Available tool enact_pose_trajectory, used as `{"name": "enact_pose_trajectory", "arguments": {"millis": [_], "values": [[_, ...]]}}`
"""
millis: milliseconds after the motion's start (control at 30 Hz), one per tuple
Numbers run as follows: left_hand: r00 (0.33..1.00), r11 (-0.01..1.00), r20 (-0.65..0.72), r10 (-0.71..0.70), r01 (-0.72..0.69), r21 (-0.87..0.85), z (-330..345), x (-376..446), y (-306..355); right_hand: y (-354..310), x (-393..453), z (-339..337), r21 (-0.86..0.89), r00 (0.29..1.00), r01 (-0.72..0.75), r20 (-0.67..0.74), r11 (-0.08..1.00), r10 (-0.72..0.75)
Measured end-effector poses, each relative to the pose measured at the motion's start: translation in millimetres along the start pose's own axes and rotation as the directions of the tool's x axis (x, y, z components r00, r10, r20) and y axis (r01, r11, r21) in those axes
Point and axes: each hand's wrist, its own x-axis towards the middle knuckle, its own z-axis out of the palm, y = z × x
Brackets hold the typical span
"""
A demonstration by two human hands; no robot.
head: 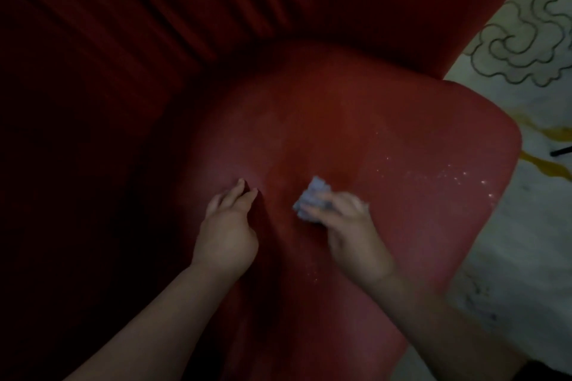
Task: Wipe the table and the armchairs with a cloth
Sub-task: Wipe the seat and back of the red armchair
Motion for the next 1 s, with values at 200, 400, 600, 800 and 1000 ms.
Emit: {"name": "enact_pose_trajectory", "arguments": {"millis": [200,400,600,800,1000], "values": [[0.999,0.999,0.002,0.046,-0.046,-0.014,11,-1,8,29,4,-9,-0.012,0.993,-0.11,-0.031,0.994,0.11],[0.997,0.997,-0.002,0.074,-0.074,-0.005,11,-5,7,-7,-48,14,0.126,0.988,-0.151,0.009,0.98,0.151],[0.997,0.996,0.019,0.08,-0.079,-0.046,9,-8,4,19,-9,-19,0.069,0.976,-0.193,-0.091,0.979,0.198],[0.993,0.989,0.04,0.115,-0.111,-0.094,8,-8,-2,-2,-39,7,0.158,0.976,-0.217,0.025,0.963,0.215],[0.988,0.995,0.116,0.098,-0.1,0.007,4,-21,-7,-22,-70,18,0.186,0.983,-0.171,0.104,0.968,0.153]]}}
